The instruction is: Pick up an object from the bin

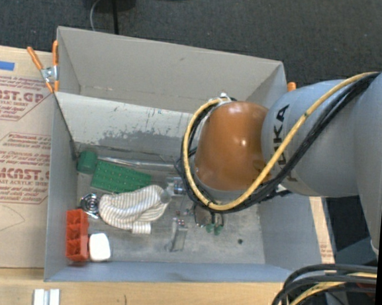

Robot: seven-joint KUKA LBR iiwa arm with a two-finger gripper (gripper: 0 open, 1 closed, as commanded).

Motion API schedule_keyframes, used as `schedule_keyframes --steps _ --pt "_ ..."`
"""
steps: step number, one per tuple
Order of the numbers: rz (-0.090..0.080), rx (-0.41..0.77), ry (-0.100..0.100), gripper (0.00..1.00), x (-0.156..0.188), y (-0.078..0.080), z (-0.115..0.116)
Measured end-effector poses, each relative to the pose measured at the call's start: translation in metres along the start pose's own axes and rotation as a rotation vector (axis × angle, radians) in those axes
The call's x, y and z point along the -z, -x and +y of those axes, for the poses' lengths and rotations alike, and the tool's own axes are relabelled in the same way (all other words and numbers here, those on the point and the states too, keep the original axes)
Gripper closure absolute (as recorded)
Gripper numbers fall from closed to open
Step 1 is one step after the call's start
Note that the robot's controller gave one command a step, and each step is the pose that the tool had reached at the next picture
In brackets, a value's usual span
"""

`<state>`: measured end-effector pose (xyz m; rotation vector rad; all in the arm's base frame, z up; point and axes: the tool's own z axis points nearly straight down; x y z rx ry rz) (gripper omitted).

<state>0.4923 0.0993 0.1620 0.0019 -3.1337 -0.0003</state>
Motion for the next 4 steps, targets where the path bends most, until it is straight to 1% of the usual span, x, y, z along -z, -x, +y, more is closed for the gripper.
schedule_keyframes --steps 1,2,3,4 --pt "-0.008 -0.001 0.001 0.00 0.004 0.002 -0.001" --pt "-0.008 0.096 0.001 0.00 -0.053 0.027 0.019" --pt "-0.003 0.159 0.000 0.00 -0.049 0.037 0.028" --pt "-0.008 0.057 0.002 0.00 -0.059 0.023 0.068"
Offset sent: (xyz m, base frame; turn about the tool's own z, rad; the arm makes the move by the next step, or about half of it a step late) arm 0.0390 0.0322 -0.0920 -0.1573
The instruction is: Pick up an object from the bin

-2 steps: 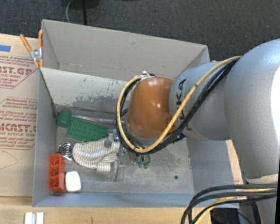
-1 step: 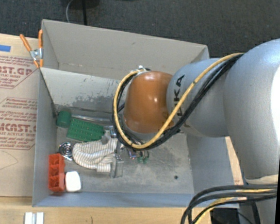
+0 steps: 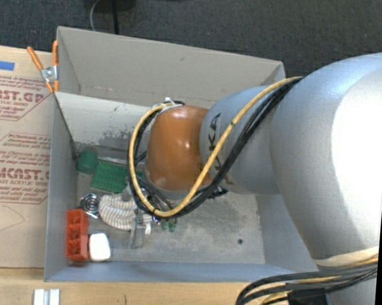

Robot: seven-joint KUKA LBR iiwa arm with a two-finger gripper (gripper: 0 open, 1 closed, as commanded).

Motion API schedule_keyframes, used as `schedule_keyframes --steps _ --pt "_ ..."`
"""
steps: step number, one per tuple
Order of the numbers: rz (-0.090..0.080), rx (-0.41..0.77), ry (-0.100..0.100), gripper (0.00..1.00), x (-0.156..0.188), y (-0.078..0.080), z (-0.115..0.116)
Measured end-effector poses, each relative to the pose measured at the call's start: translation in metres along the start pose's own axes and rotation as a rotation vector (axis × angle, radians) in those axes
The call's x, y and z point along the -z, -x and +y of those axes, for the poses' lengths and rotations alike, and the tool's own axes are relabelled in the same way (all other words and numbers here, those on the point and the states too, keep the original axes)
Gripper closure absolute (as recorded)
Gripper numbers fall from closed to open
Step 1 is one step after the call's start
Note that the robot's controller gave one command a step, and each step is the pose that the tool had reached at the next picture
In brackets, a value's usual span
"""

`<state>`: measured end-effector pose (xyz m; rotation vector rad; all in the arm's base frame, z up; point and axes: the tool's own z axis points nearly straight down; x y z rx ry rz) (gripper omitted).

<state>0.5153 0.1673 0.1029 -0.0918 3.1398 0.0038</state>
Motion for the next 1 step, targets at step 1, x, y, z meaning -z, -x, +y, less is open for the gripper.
schedule_keyframes --steps 1 --pt "0.002 0.147 -0.001 0.00 -0.0281 0.0029 -0.0103"
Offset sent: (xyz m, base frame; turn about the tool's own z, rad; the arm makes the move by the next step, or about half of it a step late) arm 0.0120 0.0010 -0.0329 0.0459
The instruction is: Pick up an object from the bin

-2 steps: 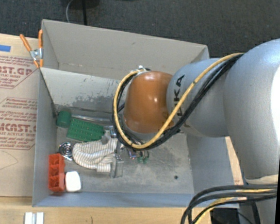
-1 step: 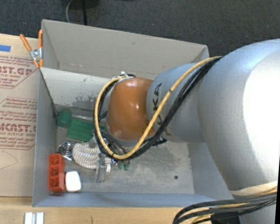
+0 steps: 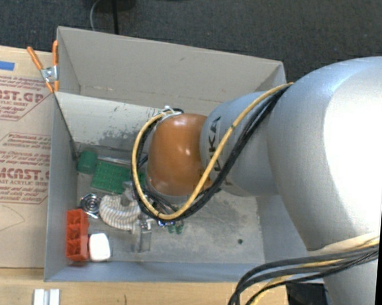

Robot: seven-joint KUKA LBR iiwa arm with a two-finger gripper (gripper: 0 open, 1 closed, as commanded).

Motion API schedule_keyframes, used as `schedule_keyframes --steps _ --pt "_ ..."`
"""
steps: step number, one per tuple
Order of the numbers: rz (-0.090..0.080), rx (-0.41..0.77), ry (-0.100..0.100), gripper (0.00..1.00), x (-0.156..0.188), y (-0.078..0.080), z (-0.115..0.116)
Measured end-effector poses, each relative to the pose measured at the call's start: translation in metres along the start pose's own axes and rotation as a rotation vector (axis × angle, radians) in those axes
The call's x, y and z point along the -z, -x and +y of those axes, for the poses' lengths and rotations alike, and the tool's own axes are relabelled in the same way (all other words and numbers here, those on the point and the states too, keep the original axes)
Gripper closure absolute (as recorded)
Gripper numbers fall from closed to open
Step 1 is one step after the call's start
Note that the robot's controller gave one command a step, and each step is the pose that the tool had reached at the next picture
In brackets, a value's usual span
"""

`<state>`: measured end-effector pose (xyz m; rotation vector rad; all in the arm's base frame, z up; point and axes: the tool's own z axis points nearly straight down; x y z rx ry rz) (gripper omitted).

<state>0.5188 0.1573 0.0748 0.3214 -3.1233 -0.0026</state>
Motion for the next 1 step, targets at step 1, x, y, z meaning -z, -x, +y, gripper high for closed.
schedule_keyframes --steps 1 --pt "-0.006 -0.192 0.003 1.00 -0.0038 0.0116 0.0099"
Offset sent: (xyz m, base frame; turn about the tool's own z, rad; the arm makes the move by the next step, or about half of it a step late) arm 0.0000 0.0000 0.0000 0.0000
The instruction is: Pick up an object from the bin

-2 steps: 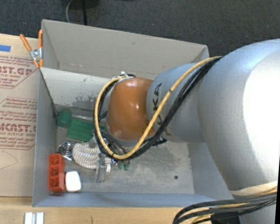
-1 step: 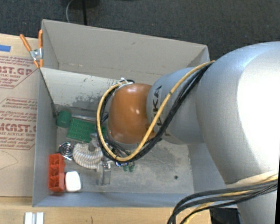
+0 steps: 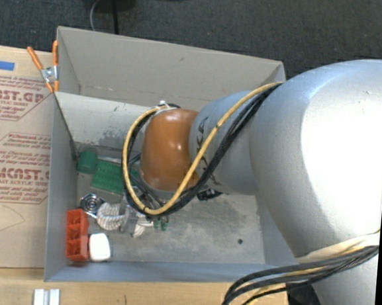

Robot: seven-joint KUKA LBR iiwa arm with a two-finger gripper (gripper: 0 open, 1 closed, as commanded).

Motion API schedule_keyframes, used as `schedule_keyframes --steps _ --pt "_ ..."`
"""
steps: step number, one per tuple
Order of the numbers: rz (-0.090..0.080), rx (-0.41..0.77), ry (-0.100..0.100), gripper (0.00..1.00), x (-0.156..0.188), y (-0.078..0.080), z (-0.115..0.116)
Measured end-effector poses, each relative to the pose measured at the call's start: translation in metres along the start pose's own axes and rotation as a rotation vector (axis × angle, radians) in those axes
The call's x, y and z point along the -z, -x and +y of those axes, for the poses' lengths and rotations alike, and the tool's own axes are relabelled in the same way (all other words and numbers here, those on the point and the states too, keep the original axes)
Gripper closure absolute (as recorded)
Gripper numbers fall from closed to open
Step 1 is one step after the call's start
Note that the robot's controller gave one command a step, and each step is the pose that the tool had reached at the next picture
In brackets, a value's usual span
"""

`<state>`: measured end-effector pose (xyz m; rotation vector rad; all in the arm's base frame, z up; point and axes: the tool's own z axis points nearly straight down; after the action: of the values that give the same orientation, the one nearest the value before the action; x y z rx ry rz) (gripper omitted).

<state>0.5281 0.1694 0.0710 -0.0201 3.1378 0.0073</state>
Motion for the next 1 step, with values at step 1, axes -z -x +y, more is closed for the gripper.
schedule_keyframes --steps 1 --pt "0.000 0.000 0.000 1.00 0.0000 0.0000 0.0000"
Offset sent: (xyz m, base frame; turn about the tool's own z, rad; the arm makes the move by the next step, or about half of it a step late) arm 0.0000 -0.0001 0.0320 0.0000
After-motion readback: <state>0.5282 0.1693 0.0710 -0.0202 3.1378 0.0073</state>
